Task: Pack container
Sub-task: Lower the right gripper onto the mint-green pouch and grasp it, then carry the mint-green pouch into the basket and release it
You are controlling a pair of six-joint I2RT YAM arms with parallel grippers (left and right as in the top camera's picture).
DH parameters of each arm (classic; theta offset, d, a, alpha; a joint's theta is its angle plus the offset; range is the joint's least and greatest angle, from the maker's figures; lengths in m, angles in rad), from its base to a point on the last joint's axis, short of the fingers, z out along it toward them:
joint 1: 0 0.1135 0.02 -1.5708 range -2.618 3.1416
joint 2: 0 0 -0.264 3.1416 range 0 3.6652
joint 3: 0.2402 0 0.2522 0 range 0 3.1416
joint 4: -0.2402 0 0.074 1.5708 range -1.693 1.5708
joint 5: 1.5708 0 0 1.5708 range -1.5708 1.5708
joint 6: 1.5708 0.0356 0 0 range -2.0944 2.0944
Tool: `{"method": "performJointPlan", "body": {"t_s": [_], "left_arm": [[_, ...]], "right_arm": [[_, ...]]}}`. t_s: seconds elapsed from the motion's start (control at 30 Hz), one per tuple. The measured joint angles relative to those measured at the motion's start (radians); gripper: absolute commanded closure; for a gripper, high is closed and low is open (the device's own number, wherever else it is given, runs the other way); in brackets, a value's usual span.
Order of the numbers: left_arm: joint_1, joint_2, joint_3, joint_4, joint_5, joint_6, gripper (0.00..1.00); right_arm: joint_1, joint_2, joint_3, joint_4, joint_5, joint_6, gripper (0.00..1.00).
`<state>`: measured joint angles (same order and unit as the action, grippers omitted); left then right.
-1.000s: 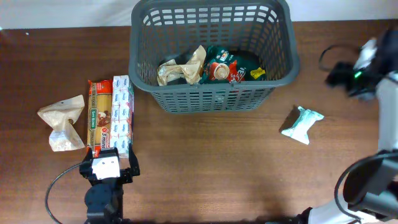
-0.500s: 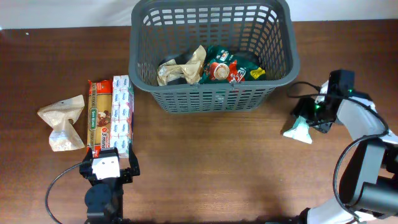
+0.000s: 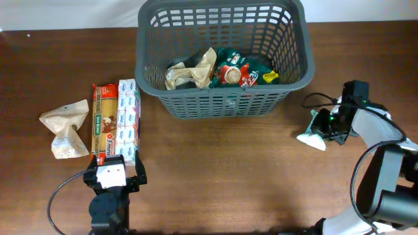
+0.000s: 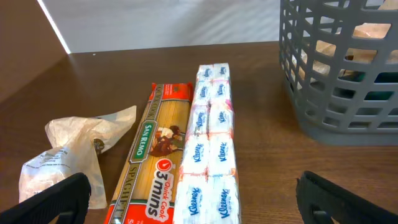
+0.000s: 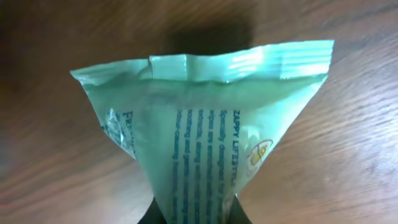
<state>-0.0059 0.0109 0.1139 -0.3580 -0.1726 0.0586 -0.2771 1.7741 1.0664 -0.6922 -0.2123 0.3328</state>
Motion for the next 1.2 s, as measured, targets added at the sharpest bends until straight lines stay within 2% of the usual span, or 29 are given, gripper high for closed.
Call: {"method": "performJointPlan", "body": {"t_s": [0.07, 0.17, 0.37, 0.47, 0.57, 0.73, 0.9, 1.03, 1.2], "left_arm": [[0.0, 0.0, 0.0, 0.0, 0.0, 0.0, 0.01], [0.0, 0.0, 0.0, 0.0, 0.0, 0.0, 0.01], [0.0, 0.0, 0.0, 0.0, 0.0, 0.0, 0.01], [0.0, 0.0, 0.0, 0.0, 0.0, 0.0, 0.01], [0.0, 0.0, 0.0, 0.0, 0.0, 0.0, 0.01], [0.0, 0.0, 0.0, 0.0, 0.0, 0.0, 0.01], [0.0, 0.0, 0.0, 0.0, 0.0, 0.0, 0.01], [0.0, 0.0, 0.0, 0.0, 0.0, 0.0, 0.01], [0.0, 0.0, 0.0, 0.0, 0.0, 0.0, 0.01]], "right_arm": [[-0.018, 0.0, 0.068, -0.048, -0.046, 0.001, 0.97], [-0.058, -0.005, 0.262, -0.13, -0.1, 0.003, 0.96], [-0.103, -0.051, 0.777, -0.257, -0.135, -0.018, 0.96], [-0.075, -0.088, 0.997, -0.277, -0.171, -0.1, 0.96], [0.035, -0.132, 1.155, -0.296, -0.232, -0.257, 0.97], [0.317, -0.163, 1.196, -0.353, -0.293, -0.549, 0.97], [0.511, -0.021, 1.155, -0.375, -0.244, -0.805, 0.96], [0.583, 0.154, 1.136, -0.356, -0.153, -0.904, 0.96], [0.612, 0.344, 1.123, -0.347, -0.093, -0.946, 0.96]]}}
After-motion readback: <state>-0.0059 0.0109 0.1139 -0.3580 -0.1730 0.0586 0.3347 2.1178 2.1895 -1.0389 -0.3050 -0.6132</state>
